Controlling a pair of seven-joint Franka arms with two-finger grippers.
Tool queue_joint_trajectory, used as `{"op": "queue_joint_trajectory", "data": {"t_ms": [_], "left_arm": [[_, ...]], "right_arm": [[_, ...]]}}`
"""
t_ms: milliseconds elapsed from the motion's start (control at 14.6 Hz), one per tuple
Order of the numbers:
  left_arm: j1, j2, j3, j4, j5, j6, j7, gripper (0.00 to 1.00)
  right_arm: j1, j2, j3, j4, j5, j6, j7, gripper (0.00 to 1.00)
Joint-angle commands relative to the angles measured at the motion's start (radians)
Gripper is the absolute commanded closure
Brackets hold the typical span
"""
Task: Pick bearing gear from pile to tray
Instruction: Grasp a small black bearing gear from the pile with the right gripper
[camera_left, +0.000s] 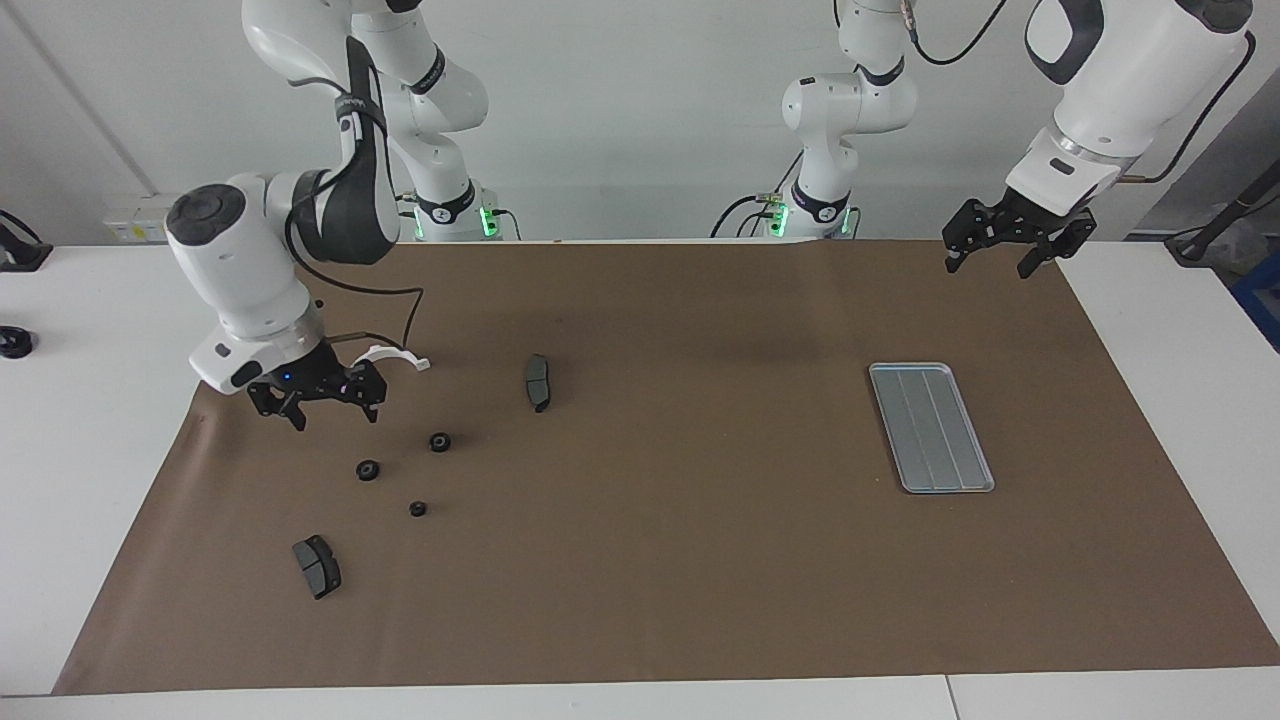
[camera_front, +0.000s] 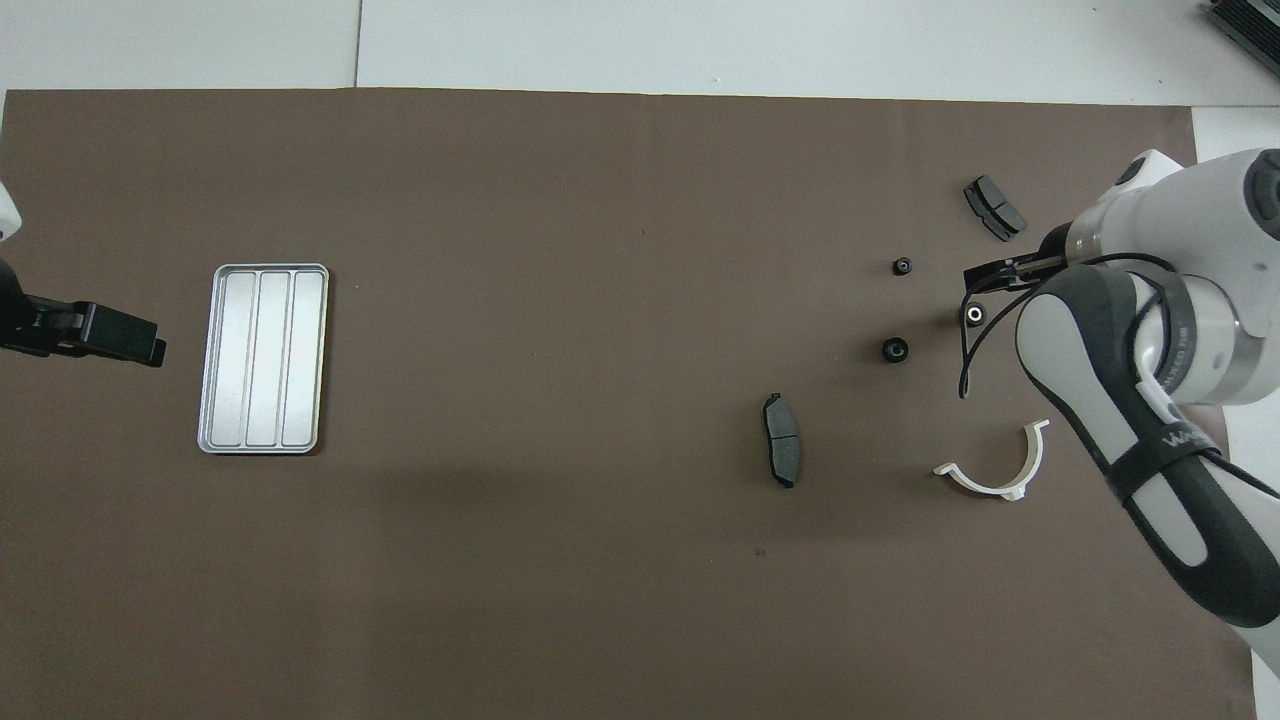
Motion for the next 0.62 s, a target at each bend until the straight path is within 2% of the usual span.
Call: {"op": "queue_joint_trajectory", "data": {"t_ms": [0, 137, 342, 479, 548], "left_arm": [[0.01, -0.029, -0.007, -0.029, 0.017, 0.008, 0.004, 0.0], [0.011, -0.029, -0.007, -0.031, 0.017, 0.009, 0.004, 0.0], [0.01, -0.029, -0.007, -0.029, 0.017, 0.008, 0.004, 0.0], [0.01, -0.029, -0.007, -0.031, 0.017, 0.008, 0.004, 0.0], [0.01, -0.029, -0.007, -0.029, 0.017, 0.008, 0.004, 0.0]], "right_arm": [[-0.017, 0.043, -0.001, -0.013, 0.029, 0.063, -0.065, 0.0], [-0.026, 0.075, -0.001, -0.032, 0.032, 0.073, -0.122, 0.0], [-0.028, 0.077, -0.001, -0.117, 0.037, 0.176, -0.148, 0.0], [-0.025, 0.084, 0.001, -0.12, 0.037, 0.19, -0.147, 0.0], [-0.025, 0.084, 0.001, -0.12, 0.035, 0.188, -0.147, 0.05]]}}
